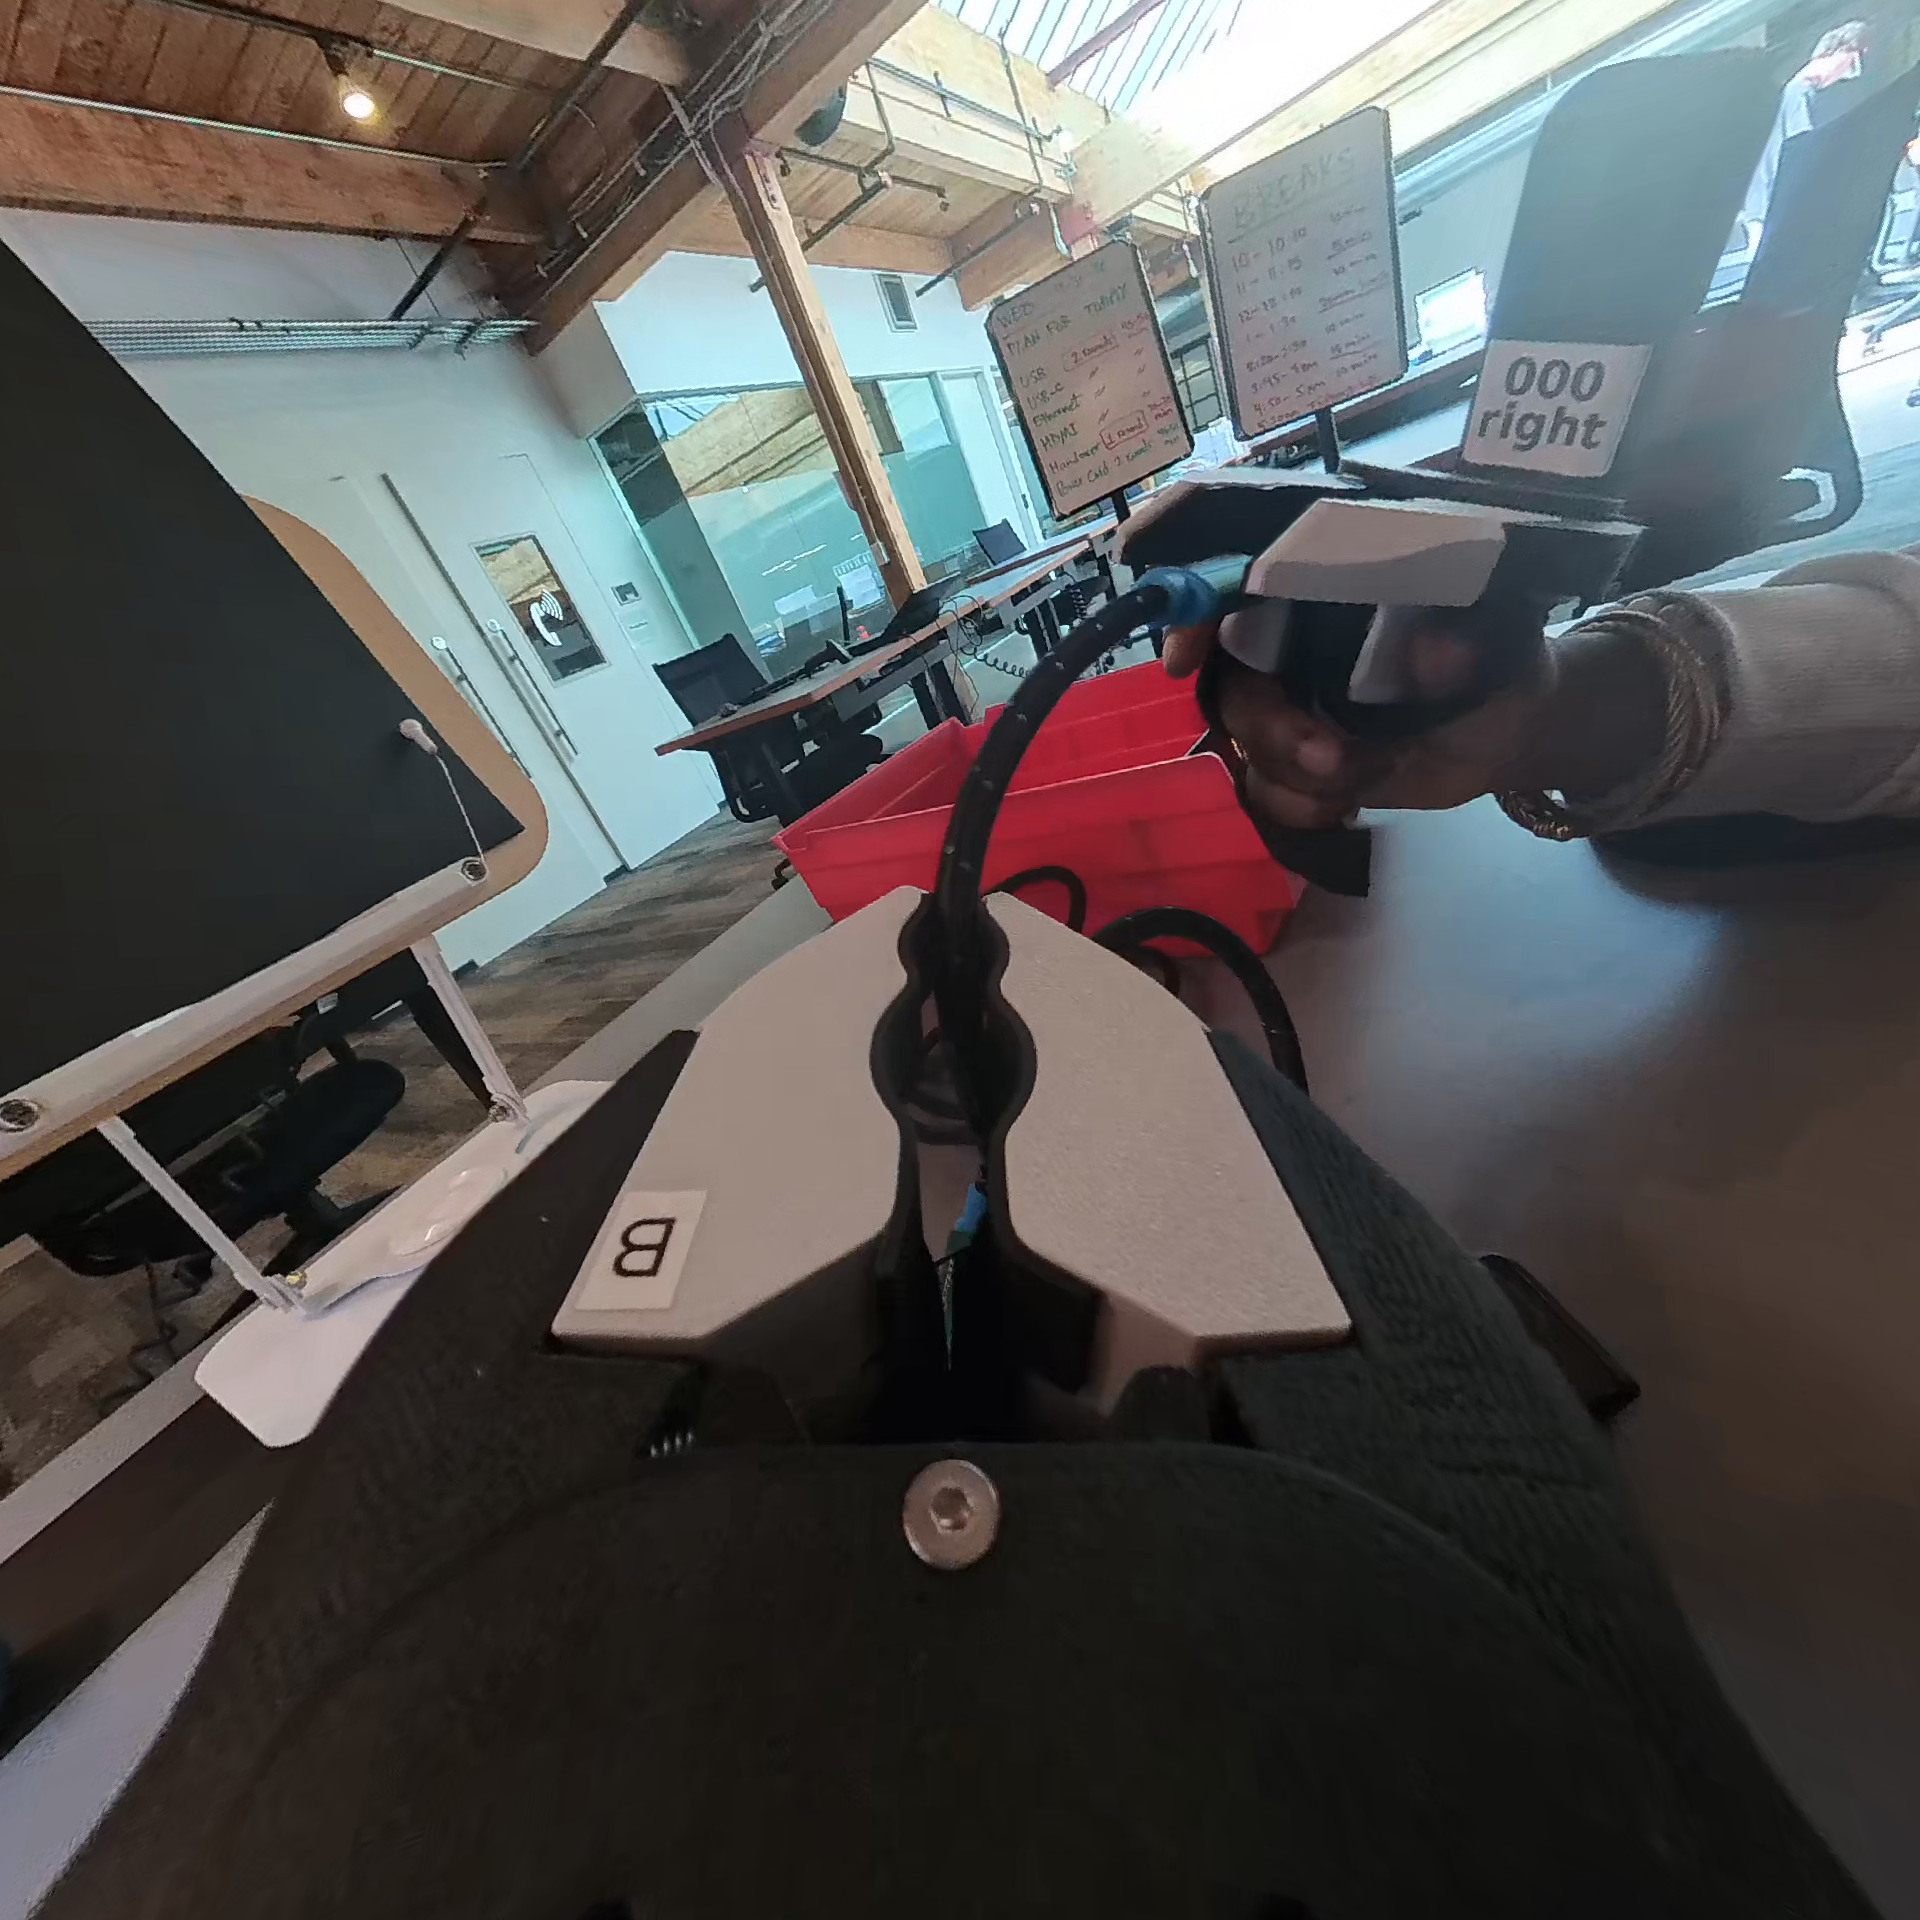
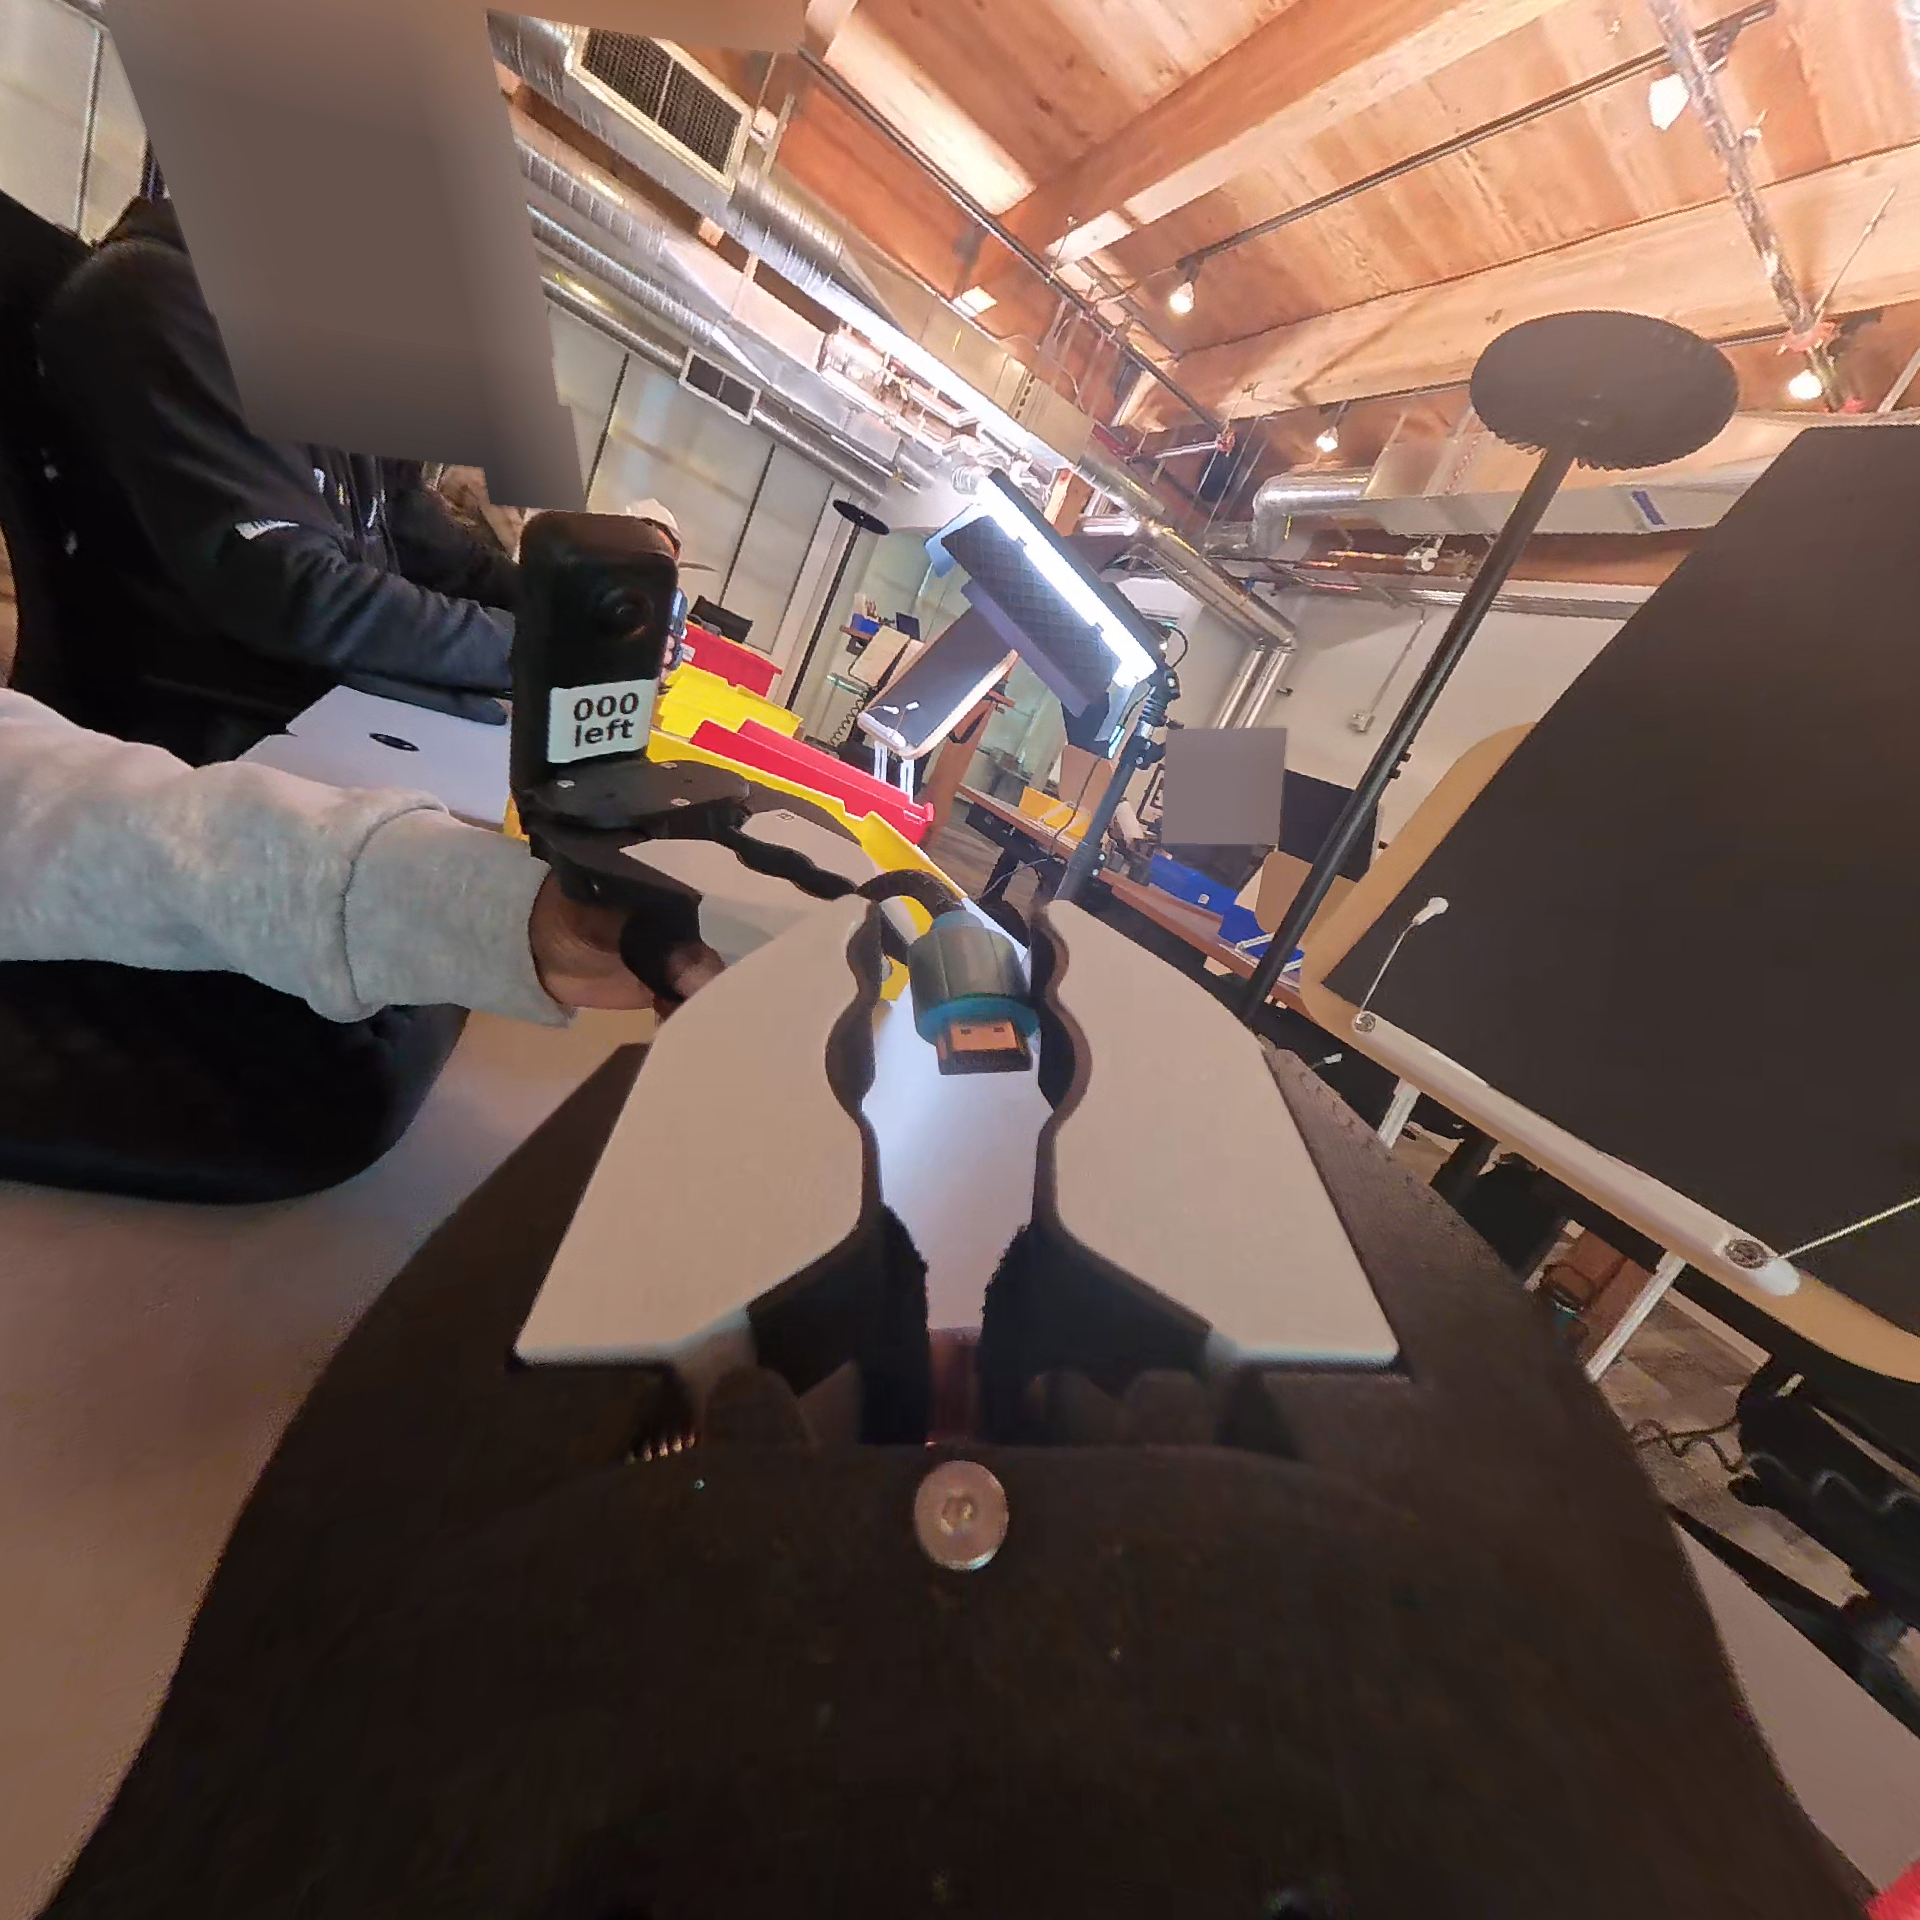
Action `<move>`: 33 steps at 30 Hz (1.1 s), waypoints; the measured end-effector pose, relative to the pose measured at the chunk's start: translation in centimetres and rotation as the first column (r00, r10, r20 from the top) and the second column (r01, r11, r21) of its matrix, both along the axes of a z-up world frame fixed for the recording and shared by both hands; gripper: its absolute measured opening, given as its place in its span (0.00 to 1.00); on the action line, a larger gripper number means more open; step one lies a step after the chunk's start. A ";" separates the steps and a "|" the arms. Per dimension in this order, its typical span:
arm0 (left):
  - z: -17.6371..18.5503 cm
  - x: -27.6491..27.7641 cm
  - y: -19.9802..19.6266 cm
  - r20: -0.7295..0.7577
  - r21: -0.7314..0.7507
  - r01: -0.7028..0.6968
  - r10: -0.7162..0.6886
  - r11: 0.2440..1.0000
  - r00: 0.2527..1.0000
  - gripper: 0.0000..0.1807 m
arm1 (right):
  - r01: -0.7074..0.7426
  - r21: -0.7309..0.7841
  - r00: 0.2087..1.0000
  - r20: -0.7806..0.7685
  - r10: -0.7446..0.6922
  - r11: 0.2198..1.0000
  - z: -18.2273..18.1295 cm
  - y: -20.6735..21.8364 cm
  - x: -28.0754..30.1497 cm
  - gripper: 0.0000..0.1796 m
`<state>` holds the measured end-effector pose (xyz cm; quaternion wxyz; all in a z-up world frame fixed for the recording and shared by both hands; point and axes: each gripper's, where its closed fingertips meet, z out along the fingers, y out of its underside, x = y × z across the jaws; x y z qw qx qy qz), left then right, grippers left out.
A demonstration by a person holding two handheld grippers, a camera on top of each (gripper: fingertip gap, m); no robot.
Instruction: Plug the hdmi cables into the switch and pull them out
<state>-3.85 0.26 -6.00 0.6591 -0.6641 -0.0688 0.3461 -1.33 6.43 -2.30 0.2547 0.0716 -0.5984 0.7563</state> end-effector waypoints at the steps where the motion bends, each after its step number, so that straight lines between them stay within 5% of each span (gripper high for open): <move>1: 0.0 0.0 0.0 0.004 -0.001 0.002 -0.002 1.000 1.000 0.03 | 0.000 0.001 1.000 0.001 0.000 1.000 0.0 0.0 0.0 0.15; 13: 0.3 0.6 0.0 -0.014 0.010 0.049 -0.049 0.999 0.999 0.05 | 0.012 0.063 0.999 -0.038 -0.010 0.998 -0.3 -0.2 0.2 0.12; 15: 1.1 1.1 -0.1 -0.098 0.003 0.036 -0.035 0.999 0.995 0.18 | 0.030 0.093 0.999 -0.041 -0.026 0.995 -0.5 -0.5 0.3 0.12; 19: 0.6 2.3 1.3 -0.420 -0.251 -0.151 0.032 0.956 0.907 0.28 | 0.010 0.122 0.999 0.032 -0.014 0.992 -1.4 -1.6 0.5 0.12; 23: -0.4 2.6 3.6 -0.563 -0.361 -0.304 0.054 0.882 0.825 0.25 | -0.026 0.143 0.997 0.073 0.016 0.989 -1.9 -2.3 1.2 0.12; 26: -0.5 2.0 3.5 -0.595 -0.356 -0.374 0.102 0.856 0.798 0.09 | -0.063 0.164 0.996 0.075 0.052 0.984 -2.1 -2.9 2.2 0.12; 30: -0.8 2.6 3.3 -0.418 -0.387 -0.218 0.040 0.896 0.908 0.03 | -0.045 0.270 0.998 -0.028 0.055 0.962 -3.0 -2.9 2.7 0.12; 33: -3.0 3.3 3.5 -0.132 -0.458 -0.004 -0.063 0.889 0.989 0.03 | 0.155 0.403 0.921 -0.389 0.016 0.902 -4.3 -1.9 2.5 0.16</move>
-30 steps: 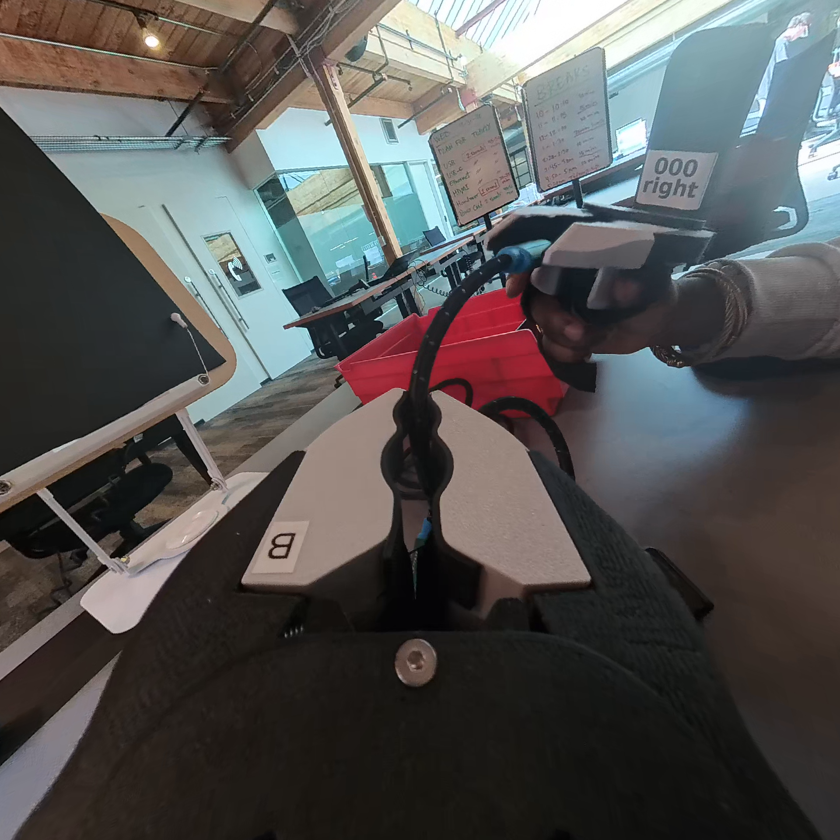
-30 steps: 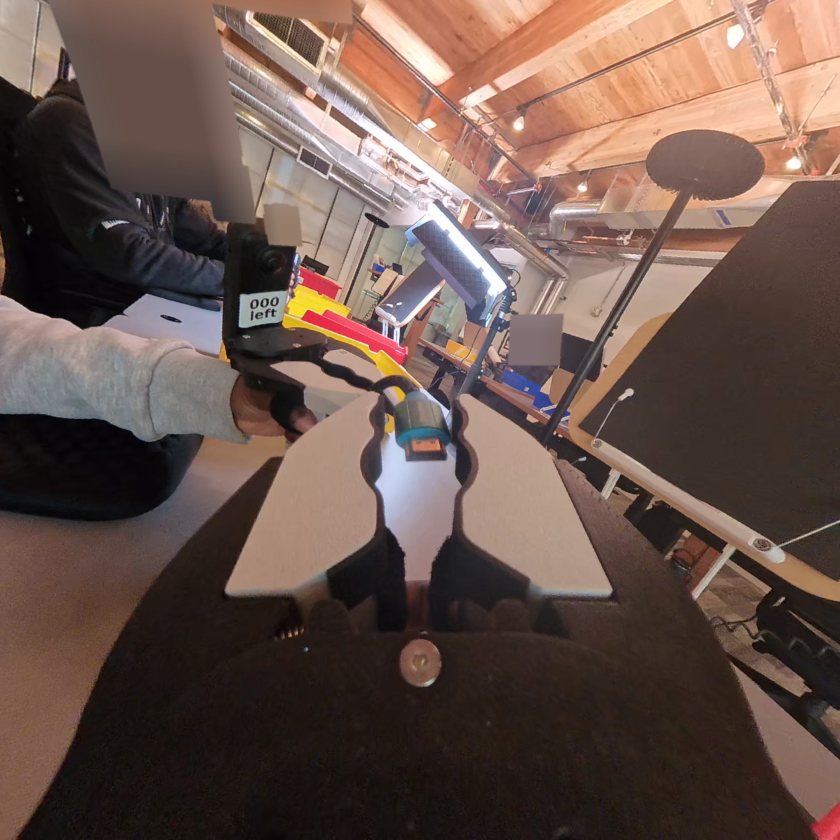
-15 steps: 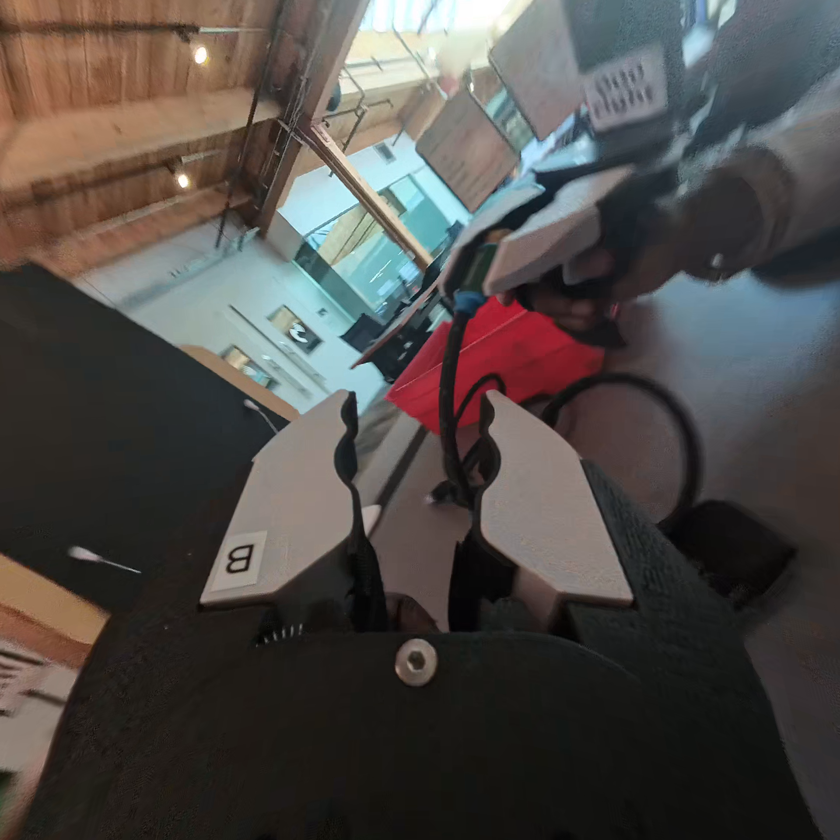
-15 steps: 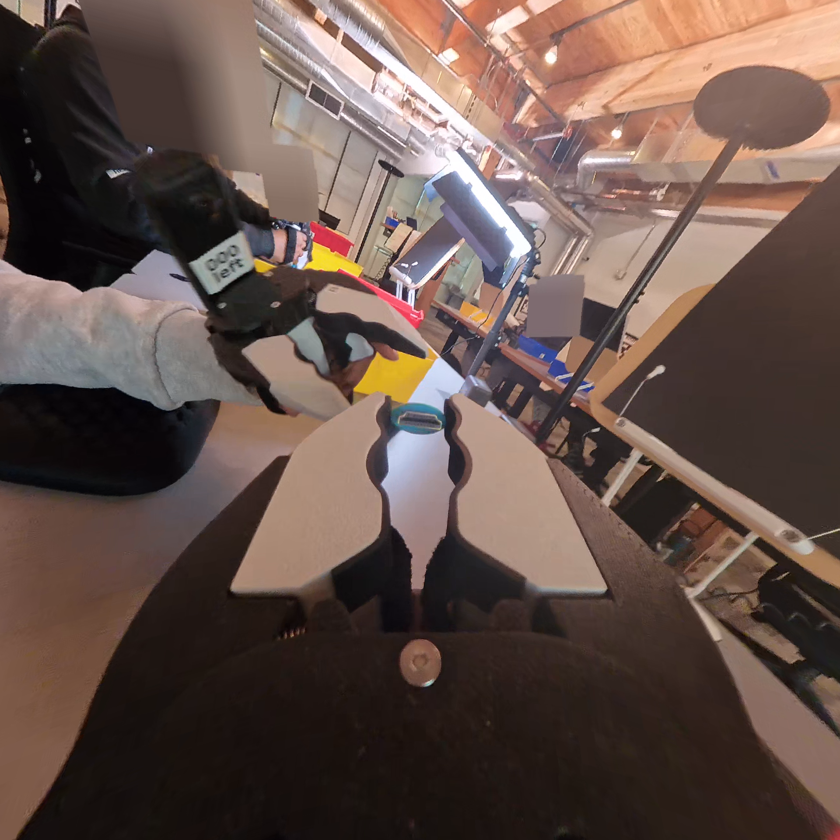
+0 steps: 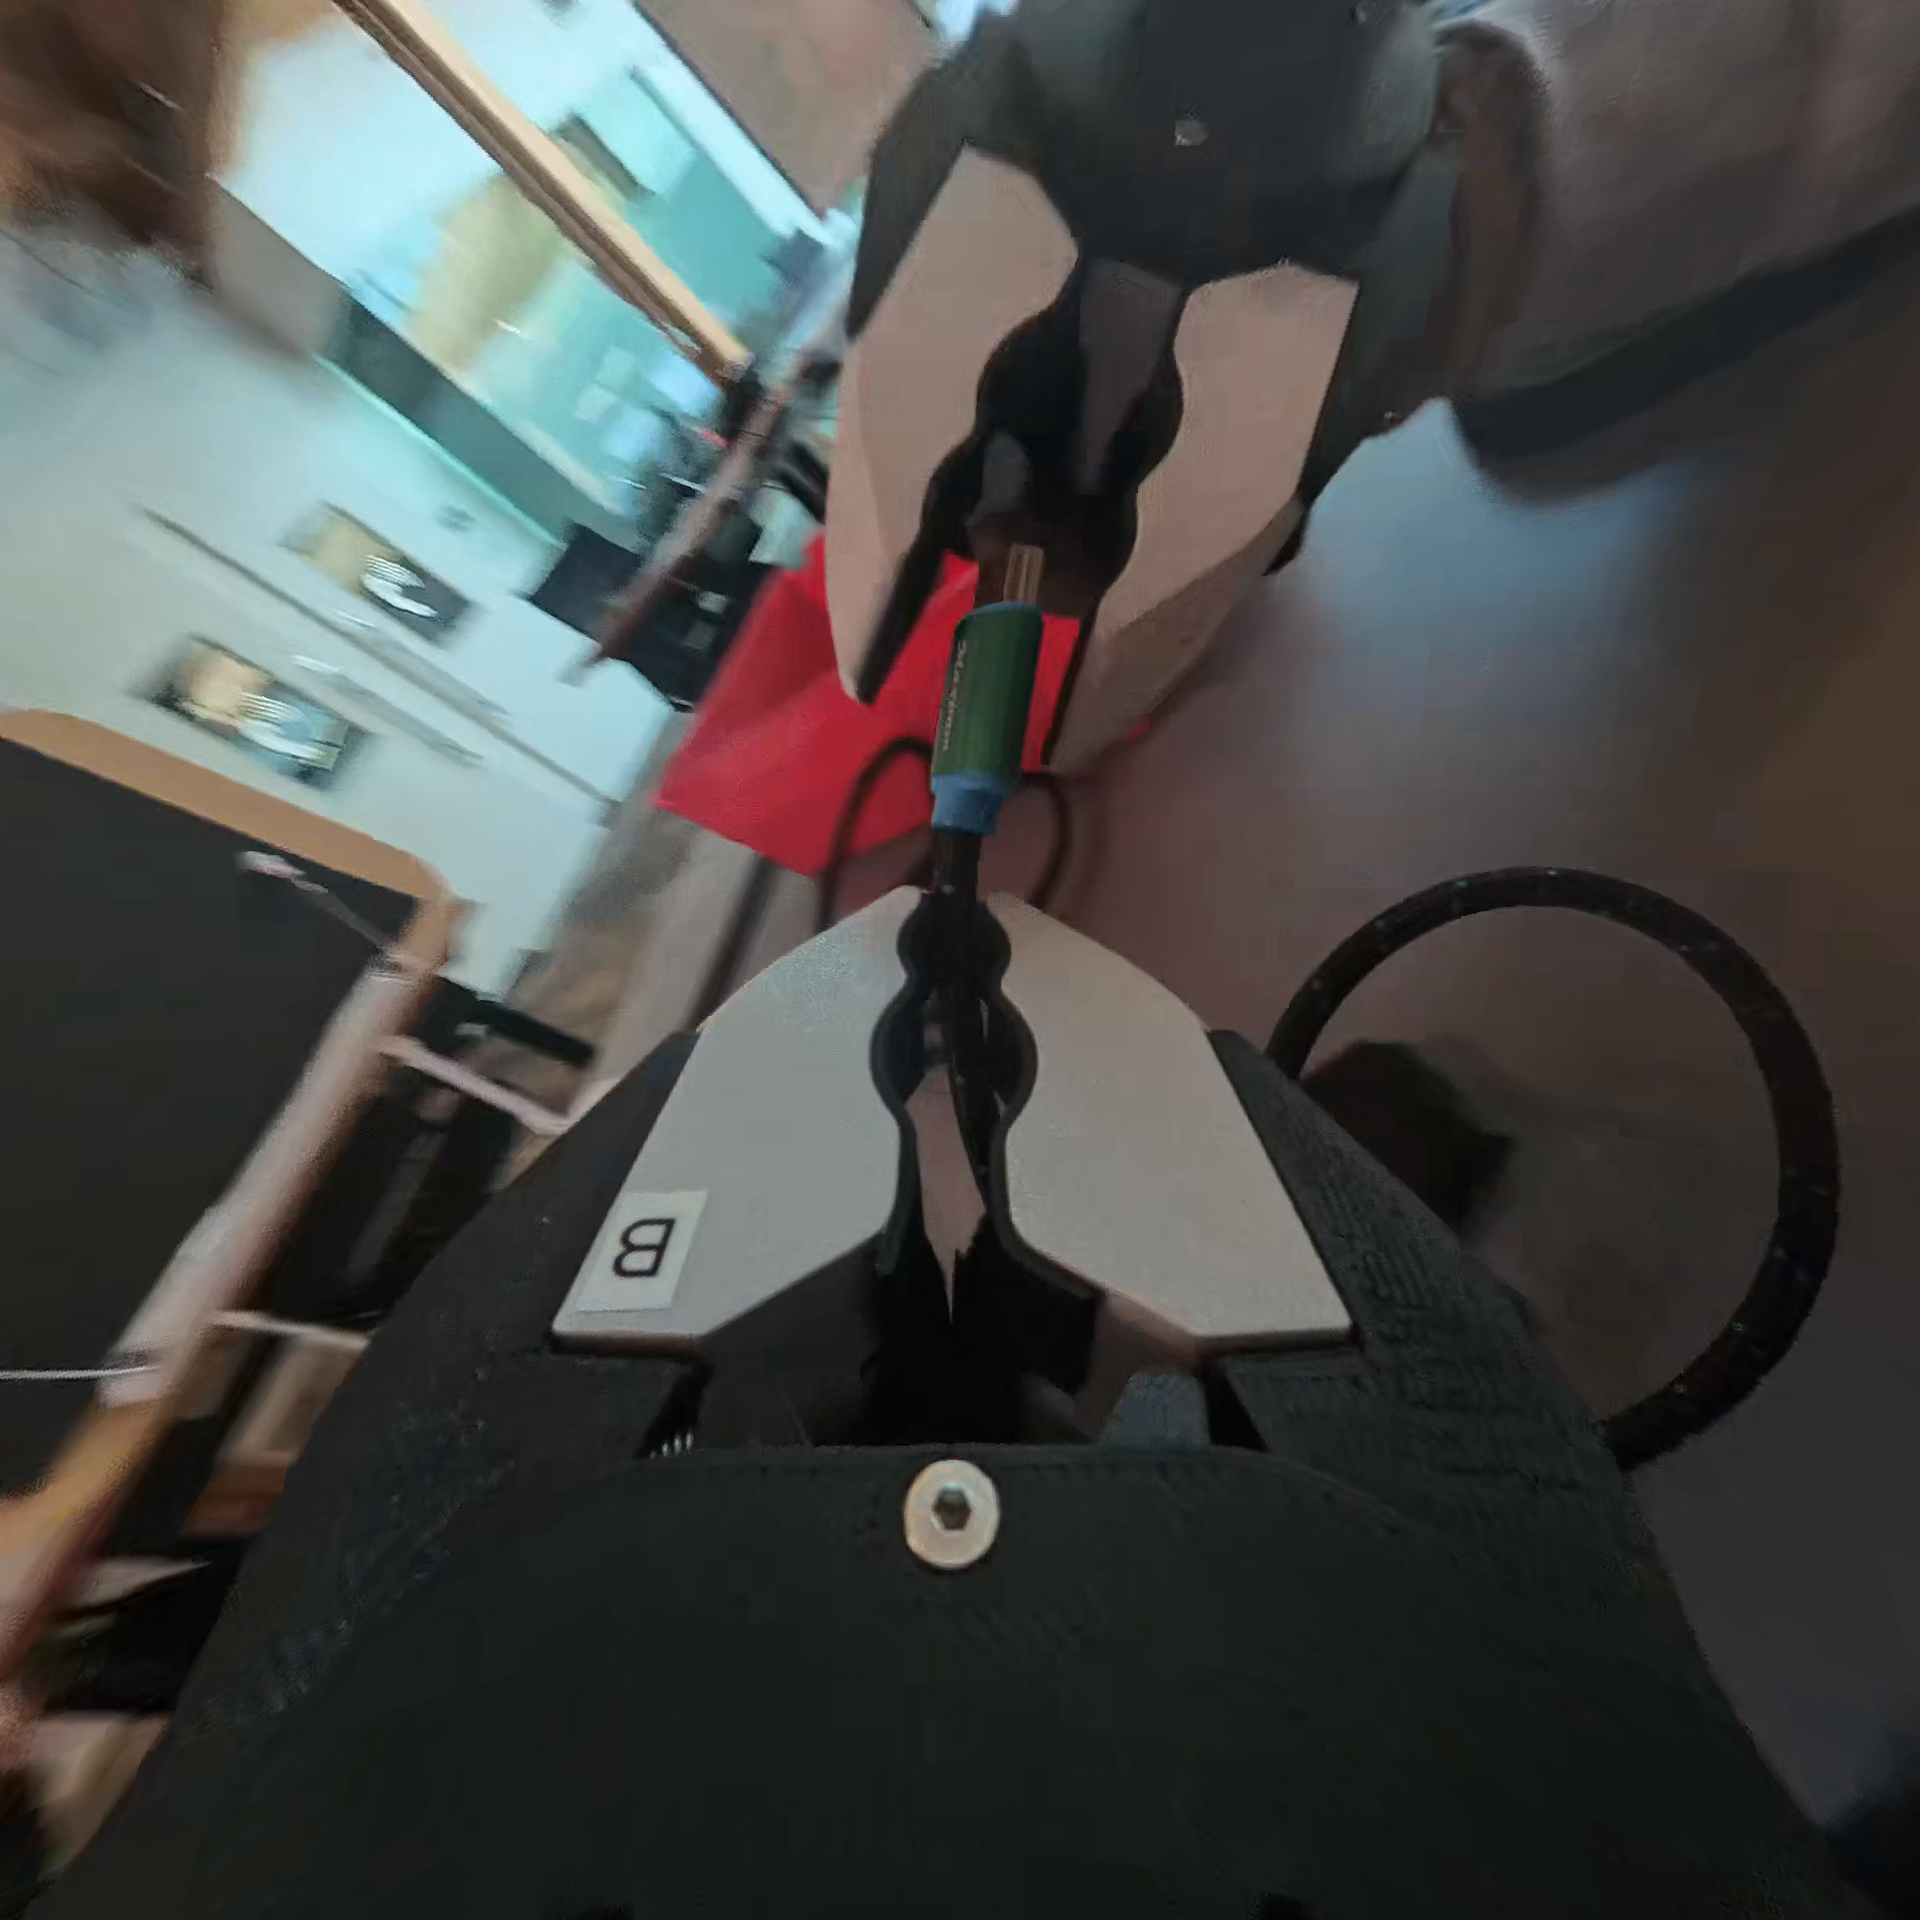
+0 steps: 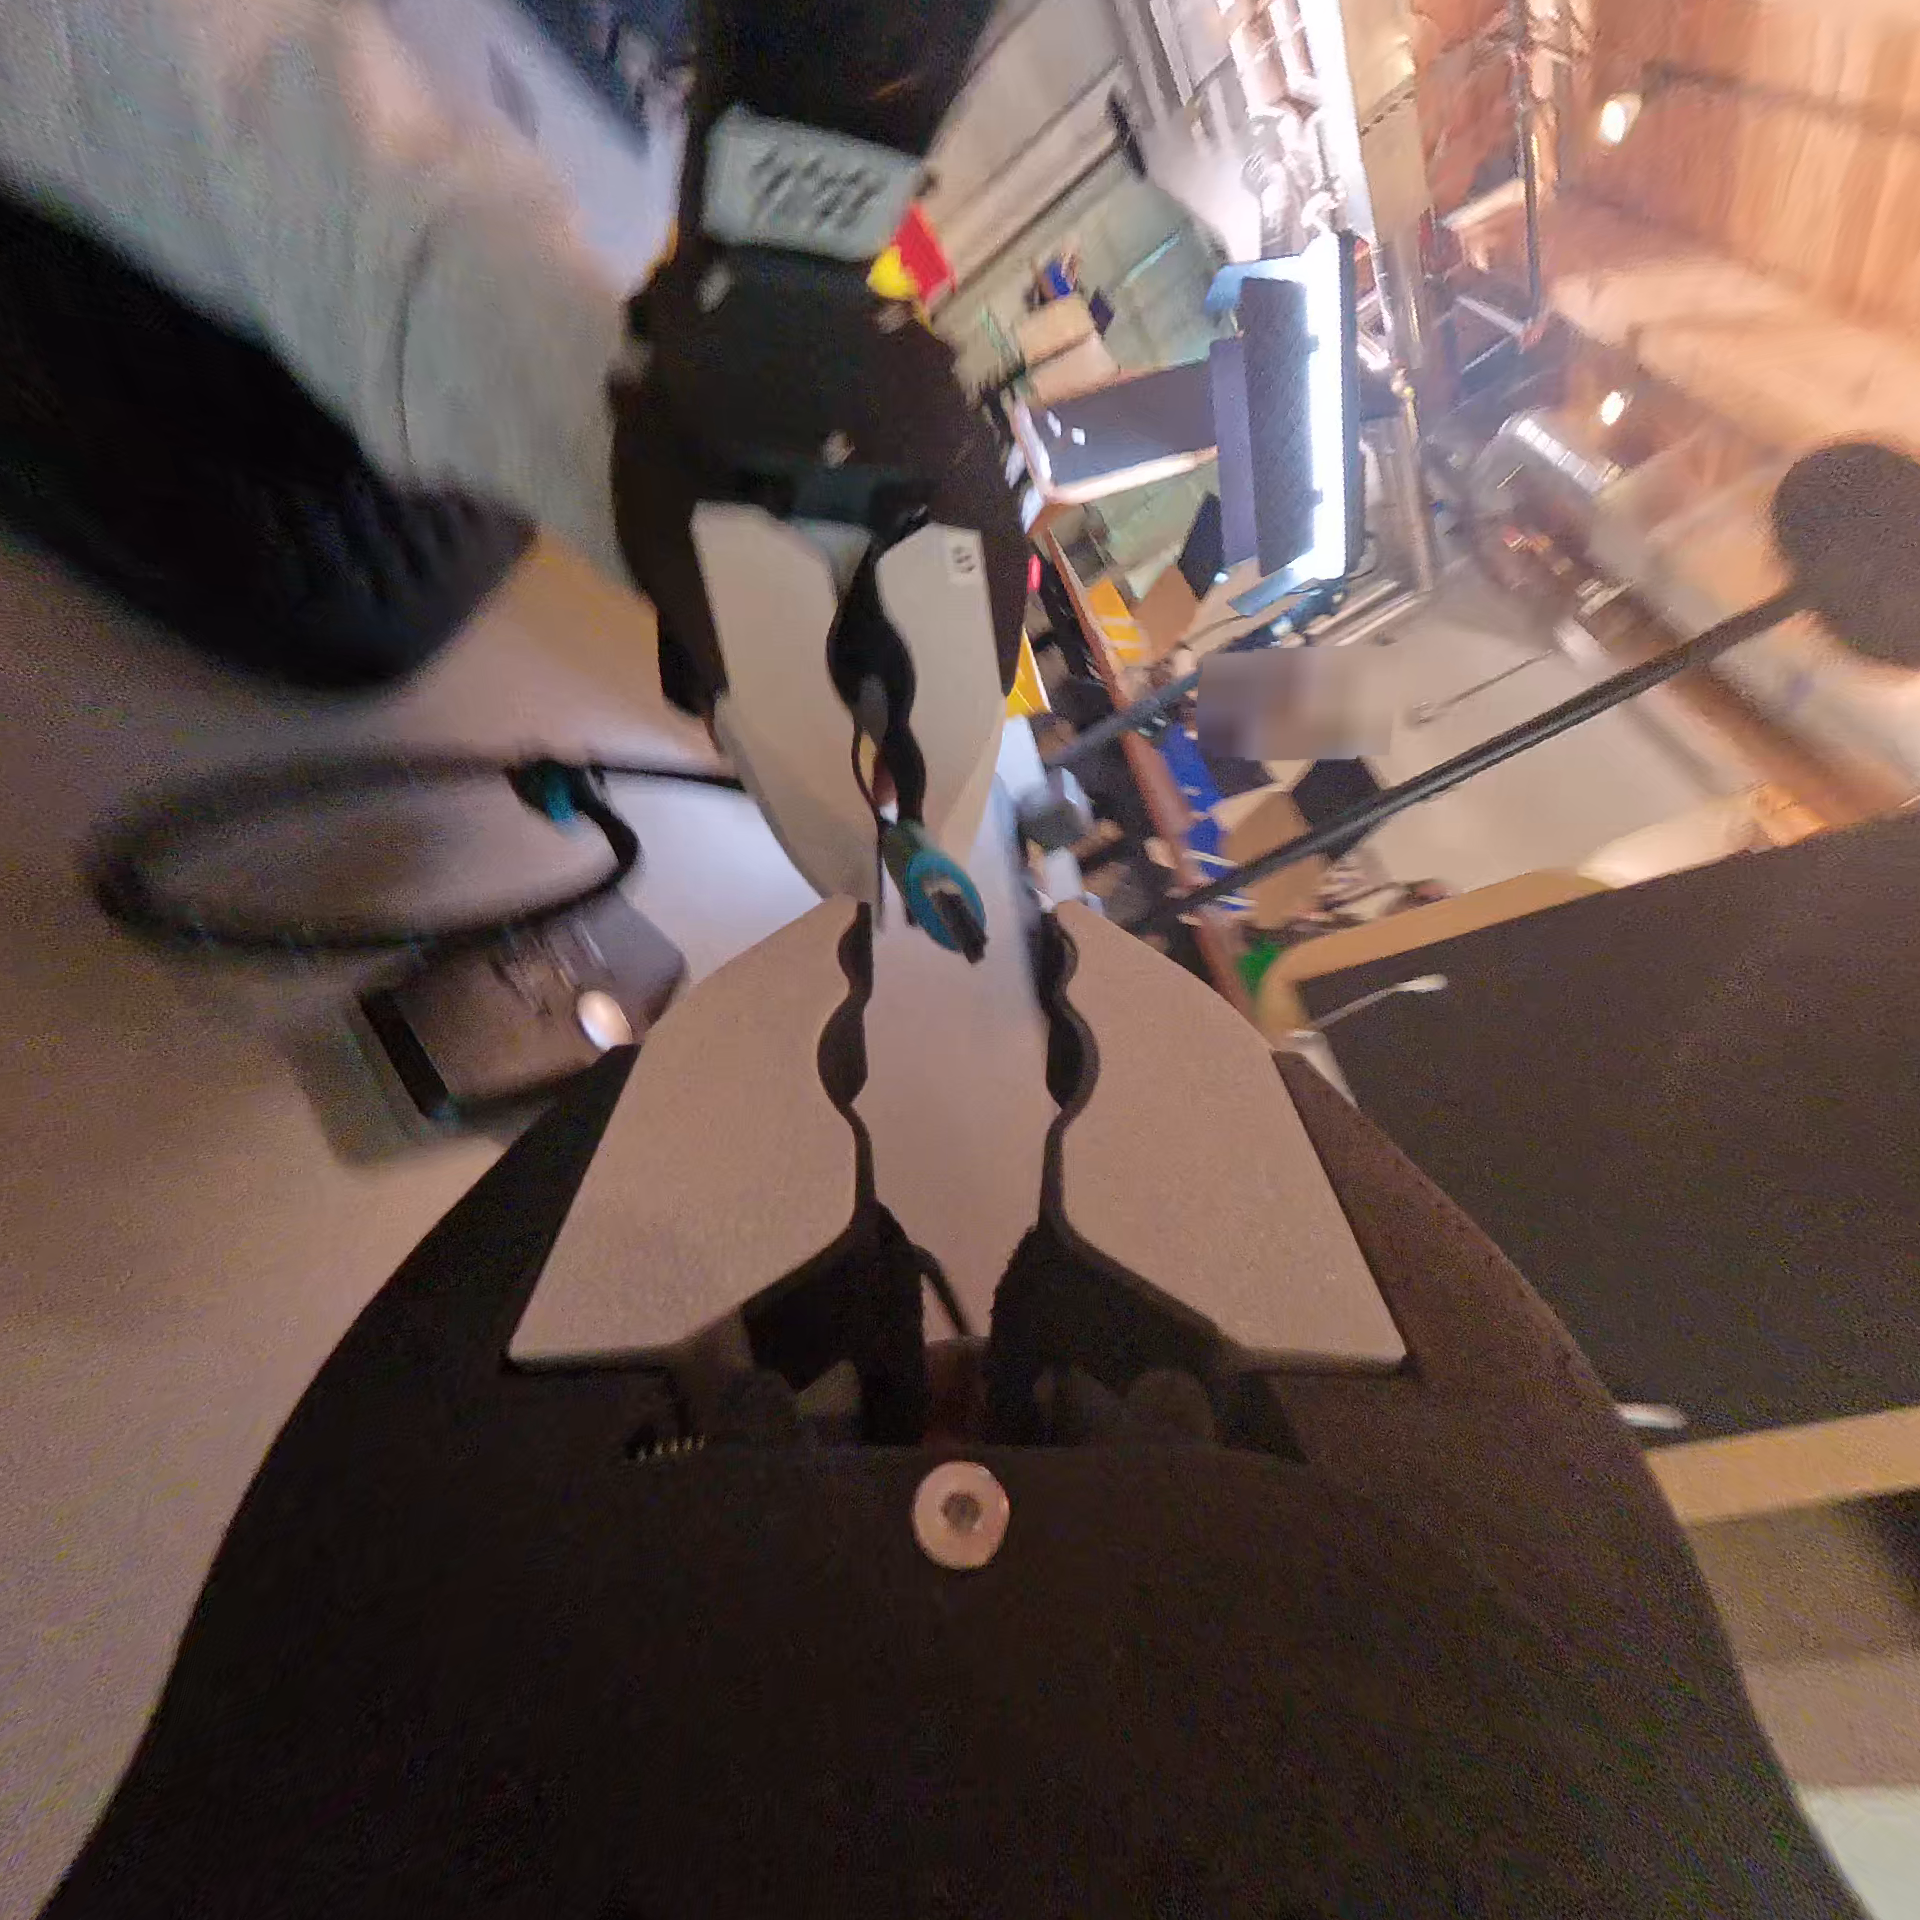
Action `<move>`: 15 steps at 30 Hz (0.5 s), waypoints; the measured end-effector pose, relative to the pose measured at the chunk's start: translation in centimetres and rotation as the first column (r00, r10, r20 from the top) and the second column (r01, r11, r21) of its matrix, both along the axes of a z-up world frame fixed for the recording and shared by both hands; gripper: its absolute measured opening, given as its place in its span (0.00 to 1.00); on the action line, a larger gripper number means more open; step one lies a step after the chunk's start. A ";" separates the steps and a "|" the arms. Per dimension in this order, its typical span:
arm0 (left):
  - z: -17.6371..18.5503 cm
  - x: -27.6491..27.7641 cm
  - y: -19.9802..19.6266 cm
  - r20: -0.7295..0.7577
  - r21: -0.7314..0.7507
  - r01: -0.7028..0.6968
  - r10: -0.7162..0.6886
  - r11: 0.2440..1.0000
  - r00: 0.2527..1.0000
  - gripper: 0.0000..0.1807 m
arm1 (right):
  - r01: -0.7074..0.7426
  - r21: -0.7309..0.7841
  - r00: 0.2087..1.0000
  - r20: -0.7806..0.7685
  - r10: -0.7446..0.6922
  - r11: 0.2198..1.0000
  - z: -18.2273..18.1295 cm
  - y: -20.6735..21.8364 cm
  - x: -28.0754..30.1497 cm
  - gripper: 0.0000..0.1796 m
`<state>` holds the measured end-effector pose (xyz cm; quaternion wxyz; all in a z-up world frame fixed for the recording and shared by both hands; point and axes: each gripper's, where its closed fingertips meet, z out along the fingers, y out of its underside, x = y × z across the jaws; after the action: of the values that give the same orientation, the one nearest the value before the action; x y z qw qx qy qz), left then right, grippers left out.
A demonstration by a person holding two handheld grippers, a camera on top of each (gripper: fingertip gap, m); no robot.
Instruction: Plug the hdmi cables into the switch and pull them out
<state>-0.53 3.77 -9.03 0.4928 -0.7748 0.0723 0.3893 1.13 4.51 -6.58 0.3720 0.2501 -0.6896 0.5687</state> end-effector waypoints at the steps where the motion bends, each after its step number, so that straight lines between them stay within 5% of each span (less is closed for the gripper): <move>1: -0.5 0.2 0.1 0.063 0.000 0.026 -0.026 1.000 0.998 0.03 | 0.036 0.049 0.992 -0.123 -0.029 0.998 -0.5 0.3 -0.2 0.18; 9: -2.6 0.4 -0.1 0.181 -0.065 0.061 -0.049 0.996 0.982 0.03 | 0.017 0.173 0.983 -0.183 0.015 0.985 -2.3 -0.4 0.9 0.07; 15: -1.9 0.8 -0.4 0.220 0.038 0.120 -0.126 0.992 0.967 0.07 | -0.002 0.177 0.999 -0.042 0.010 0.984 -2.4 -0.5 0.7 0.07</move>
<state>0.30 3.36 -10.90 0.5305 -0.8014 0.0598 0.2697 1.88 4.03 -9.01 0.3611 0.2963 -0.7287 0.5009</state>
